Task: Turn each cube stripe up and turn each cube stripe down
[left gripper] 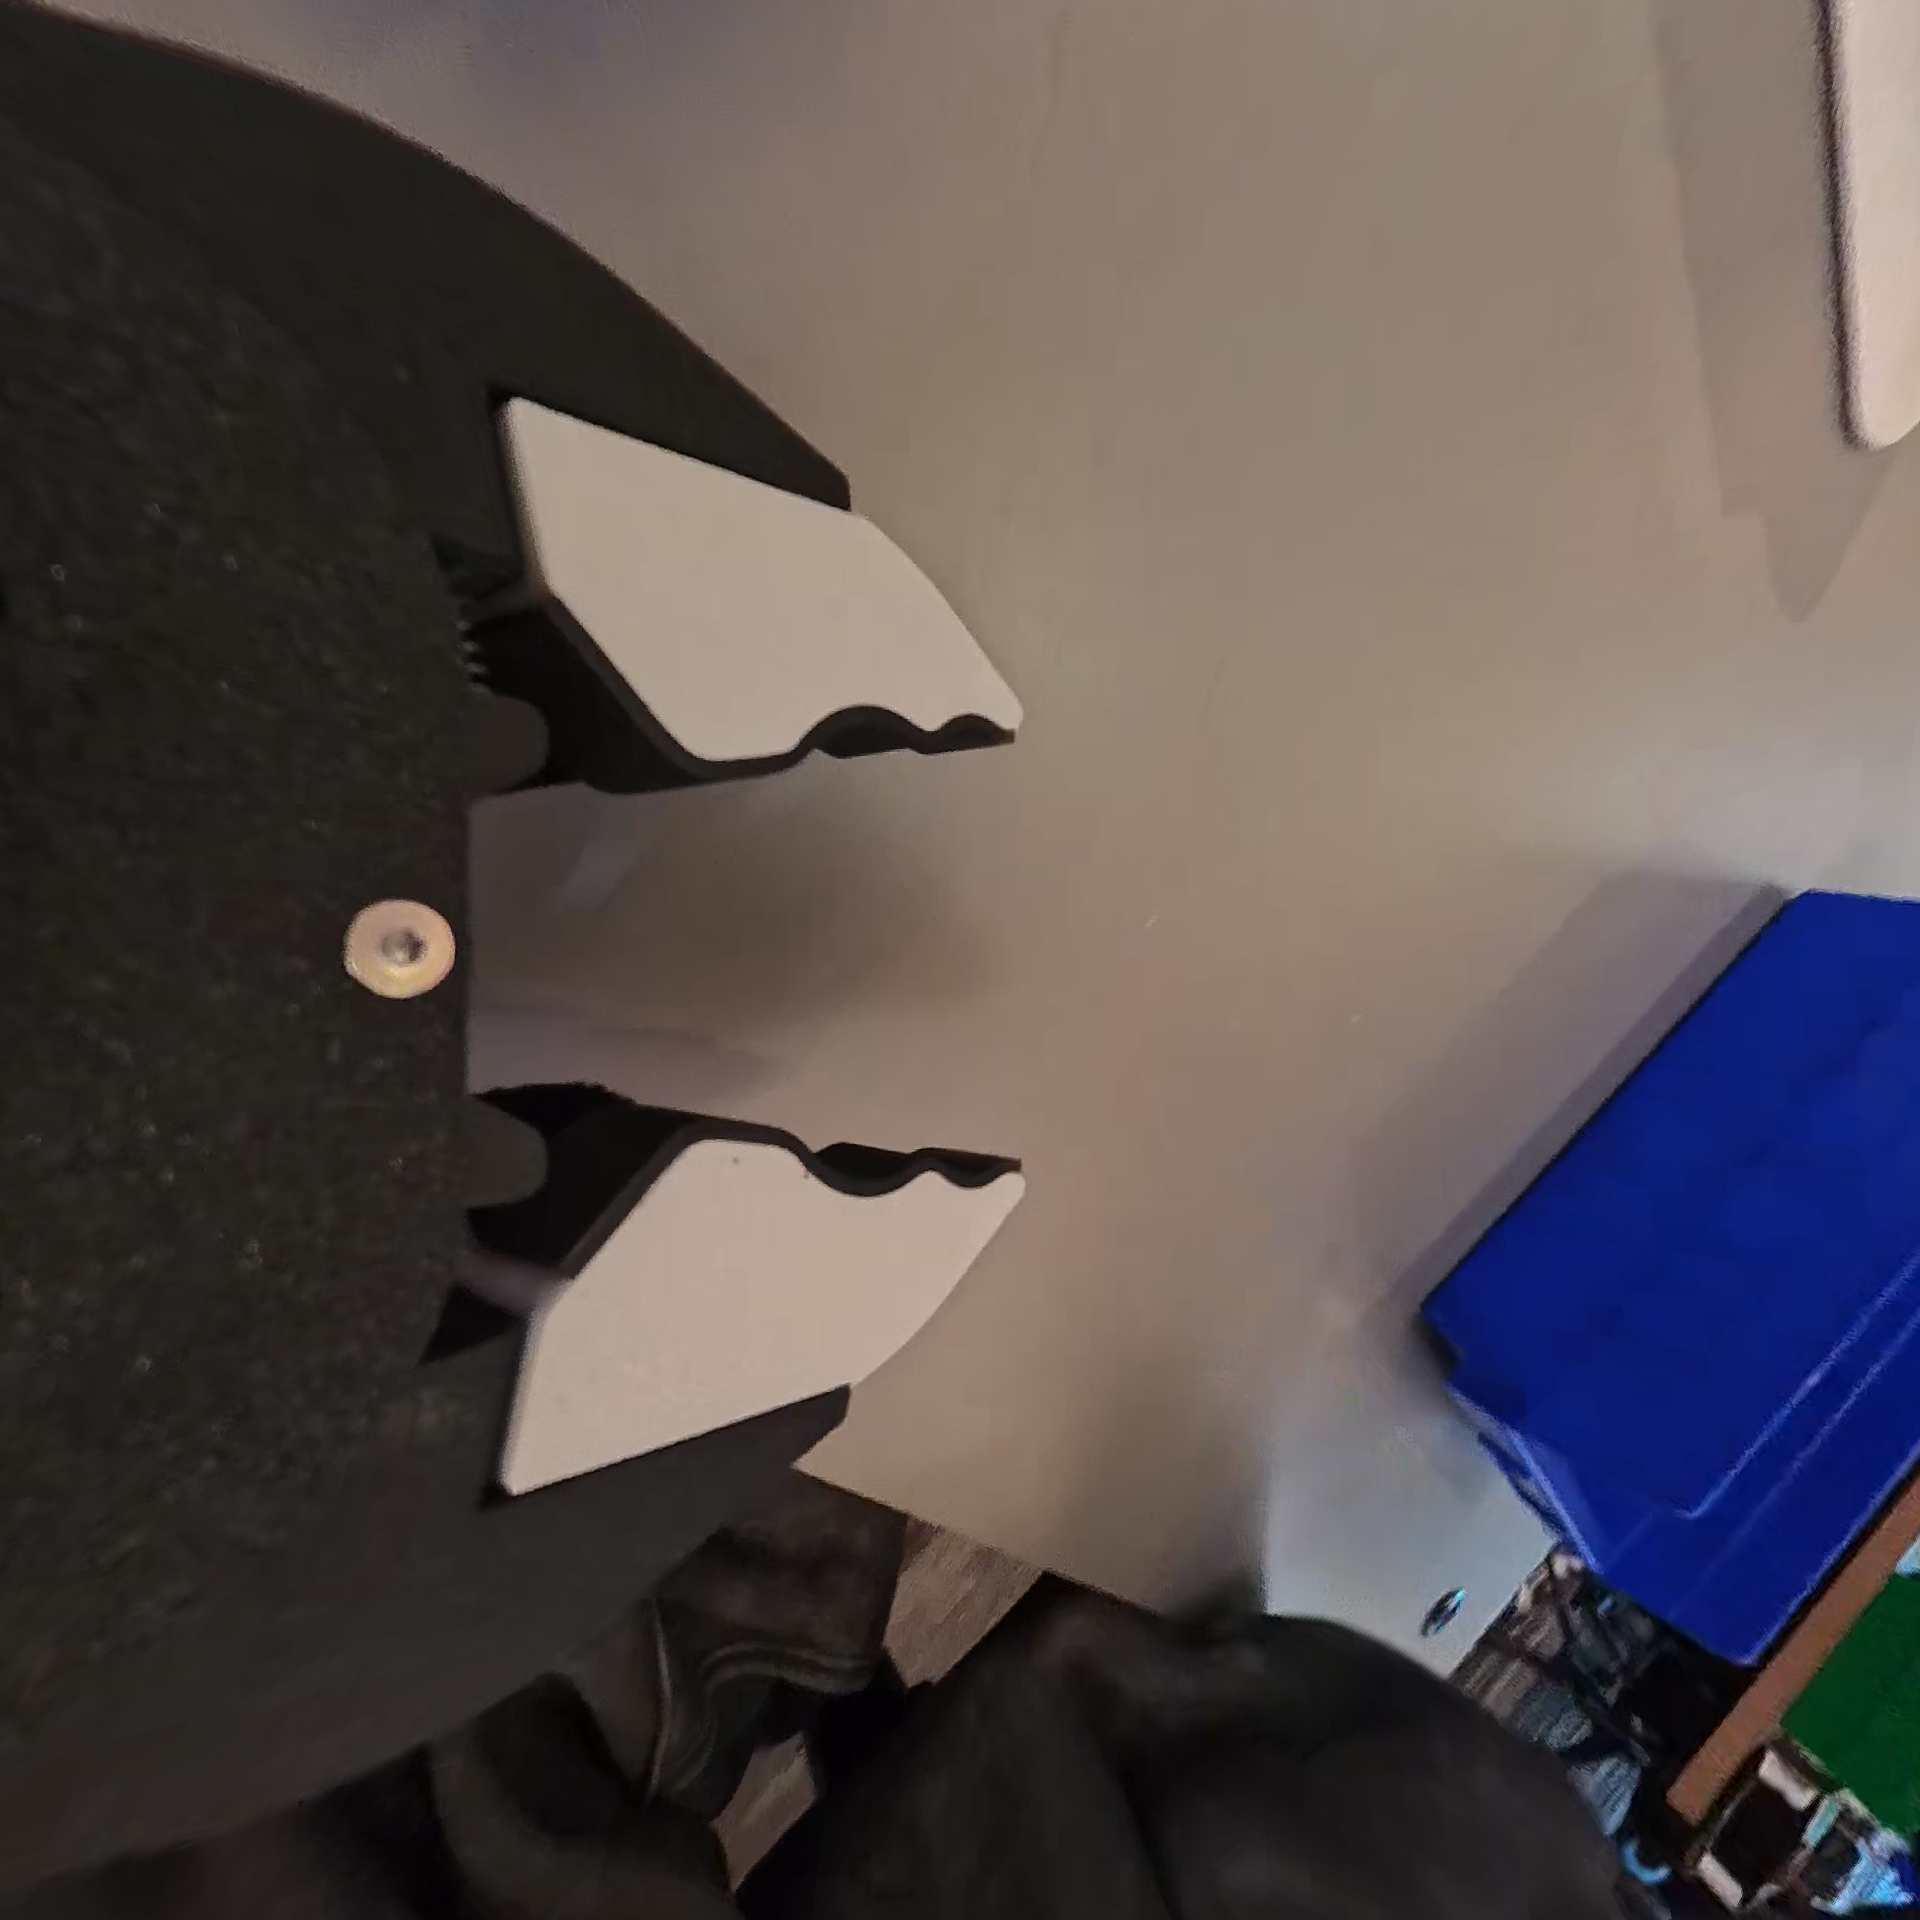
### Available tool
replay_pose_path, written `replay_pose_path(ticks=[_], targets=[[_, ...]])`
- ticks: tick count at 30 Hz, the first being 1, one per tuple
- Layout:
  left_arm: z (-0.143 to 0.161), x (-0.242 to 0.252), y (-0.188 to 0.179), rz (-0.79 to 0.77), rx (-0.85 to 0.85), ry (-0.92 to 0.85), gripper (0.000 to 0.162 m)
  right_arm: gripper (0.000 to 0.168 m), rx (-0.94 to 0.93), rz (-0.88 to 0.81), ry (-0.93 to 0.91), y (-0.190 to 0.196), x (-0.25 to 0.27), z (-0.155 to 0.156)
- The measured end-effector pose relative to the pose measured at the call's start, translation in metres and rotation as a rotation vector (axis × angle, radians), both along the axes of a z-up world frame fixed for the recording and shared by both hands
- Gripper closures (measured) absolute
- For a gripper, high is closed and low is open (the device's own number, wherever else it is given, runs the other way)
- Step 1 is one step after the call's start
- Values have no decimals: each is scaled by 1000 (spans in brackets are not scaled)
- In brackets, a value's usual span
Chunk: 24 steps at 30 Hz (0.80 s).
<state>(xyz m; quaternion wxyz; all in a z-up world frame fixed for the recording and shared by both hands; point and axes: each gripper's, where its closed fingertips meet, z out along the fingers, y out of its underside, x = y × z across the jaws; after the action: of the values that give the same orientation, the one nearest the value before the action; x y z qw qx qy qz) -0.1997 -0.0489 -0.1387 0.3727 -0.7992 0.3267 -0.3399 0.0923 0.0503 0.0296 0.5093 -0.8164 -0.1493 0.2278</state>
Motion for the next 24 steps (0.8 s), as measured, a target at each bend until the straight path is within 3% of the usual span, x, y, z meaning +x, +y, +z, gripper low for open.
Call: replay_pose_path(ticks=[2, 3, 6, 8, 10, 14, 24], targets=[[8, -9, 9, 56, 80, 20, 89, 114, 237, 132, 124, -28, -51, 23], [11, -17, 16, 101, 137, 54, 90, 110, 299, 160, 169, -41, -74, 17], [21, -45, 38, 251, 372, 212, 96, 110, 316, 139, 192, -75, -121, -60], [32, -61, 48, 346, 514, 265, 94, 103, 361, 91, 71, -83, -134, -109], [41, -66, 50, 400, 590, 267, 94, 99, 299, 72, -50, -85, -137, -130], [37, -64, 46, 427, 535, 241, 94, 99, 407, -2, -91, -81, -122, -115], [13, -52, 41, 349, 351, 207, 102, 101, 377, -3, -7, -80, -113, -119]])
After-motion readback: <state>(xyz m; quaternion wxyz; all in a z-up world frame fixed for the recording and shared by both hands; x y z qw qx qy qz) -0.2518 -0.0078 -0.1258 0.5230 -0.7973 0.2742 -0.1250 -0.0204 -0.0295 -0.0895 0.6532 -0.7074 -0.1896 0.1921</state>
